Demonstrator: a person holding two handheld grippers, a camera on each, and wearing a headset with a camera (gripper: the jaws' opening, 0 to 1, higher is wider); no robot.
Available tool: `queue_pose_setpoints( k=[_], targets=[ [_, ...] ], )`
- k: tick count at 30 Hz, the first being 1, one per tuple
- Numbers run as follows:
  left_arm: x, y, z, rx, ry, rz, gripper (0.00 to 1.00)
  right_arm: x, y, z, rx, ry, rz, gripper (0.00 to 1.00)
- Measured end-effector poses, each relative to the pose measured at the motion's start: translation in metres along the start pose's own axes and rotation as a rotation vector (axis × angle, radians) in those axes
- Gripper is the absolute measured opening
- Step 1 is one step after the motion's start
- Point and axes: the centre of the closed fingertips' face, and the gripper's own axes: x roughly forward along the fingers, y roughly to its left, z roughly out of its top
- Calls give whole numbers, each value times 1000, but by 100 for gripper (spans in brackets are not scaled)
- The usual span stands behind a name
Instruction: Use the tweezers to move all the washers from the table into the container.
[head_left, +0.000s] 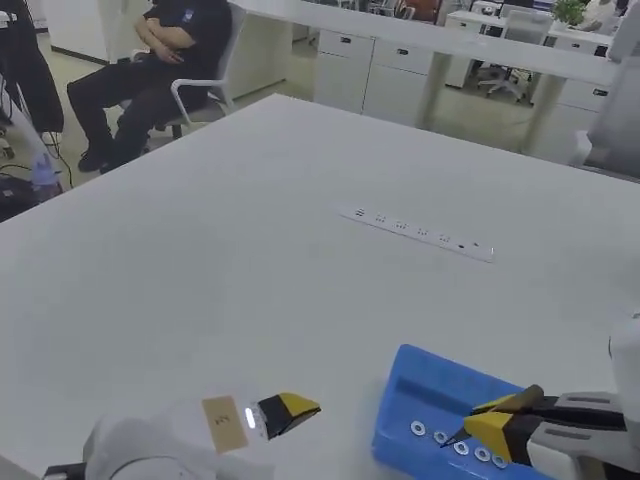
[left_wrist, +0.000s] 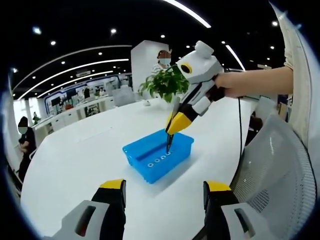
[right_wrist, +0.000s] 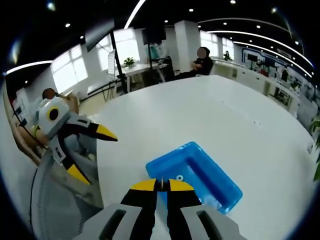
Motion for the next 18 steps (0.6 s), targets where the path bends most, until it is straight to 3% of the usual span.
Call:
queue_pose_setpoints(
  k=[6, 10, 14, 18],
  targets=[
    [1, -3, -1, 0, 8, -19, 60, -10, 5, -6, 17, -9, -3, 3],
    [1, -11, 4, -25, -18, -57, 61, -12, 8, -10, 24, -12, -3, 3],
    [2, -14, 2, -24, -2, -72, 58, -11, 15, -17, 26, -6, 4, 3],
    [1, -22, 10, -58, -34, -113, 56, -10, 21, -24, 35, -5, 15, 3]
  ],
)
